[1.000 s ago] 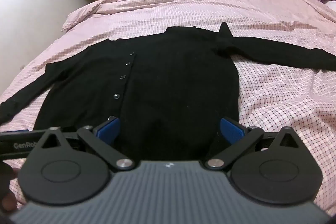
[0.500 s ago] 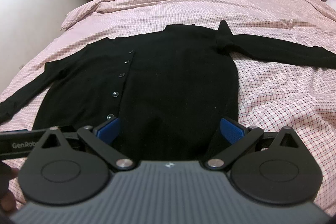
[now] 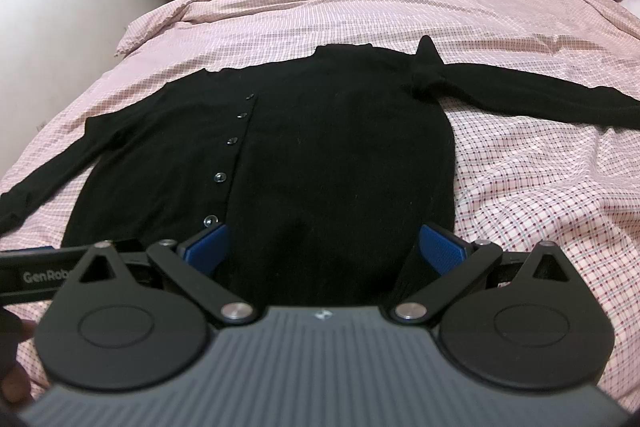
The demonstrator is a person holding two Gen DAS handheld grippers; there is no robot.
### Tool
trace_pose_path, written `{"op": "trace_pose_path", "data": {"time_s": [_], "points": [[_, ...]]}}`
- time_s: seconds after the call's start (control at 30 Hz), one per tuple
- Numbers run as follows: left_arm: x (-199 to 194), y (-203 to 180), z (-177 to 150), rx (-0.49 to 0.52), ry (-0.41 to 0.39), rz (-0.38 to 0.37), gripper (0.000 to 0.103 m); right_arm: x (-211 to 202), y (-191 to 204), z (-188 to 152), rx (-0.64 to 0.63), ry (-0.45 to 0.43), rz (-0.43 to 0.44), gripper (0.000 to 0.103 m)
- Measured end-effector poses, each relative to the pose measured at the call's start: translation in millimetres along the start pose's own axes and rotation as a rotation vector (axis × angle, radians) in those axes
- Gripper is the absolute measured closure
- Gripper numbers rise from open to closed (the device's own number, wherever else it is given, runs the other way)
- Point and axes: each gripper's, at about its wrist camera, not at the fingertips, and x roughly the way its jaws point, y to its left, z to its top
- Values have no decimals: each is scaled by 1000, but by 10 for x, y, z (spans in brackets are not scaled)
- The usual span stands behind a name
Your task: Fold small clothes
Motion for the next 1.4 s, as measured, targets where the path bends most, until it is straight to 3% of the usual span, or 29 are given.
{"op": "trace_pose_path", "data": {"time_s": [1.1, 1.4], "points": [[69, 19, 16, 4, 32, -6, 0, -60, 94, 23, -22, -8, 1, 0], [60, 78, 121, 8, 23, -16, 0, -72, 96, 109, -13, -10, 91, 0]]}}
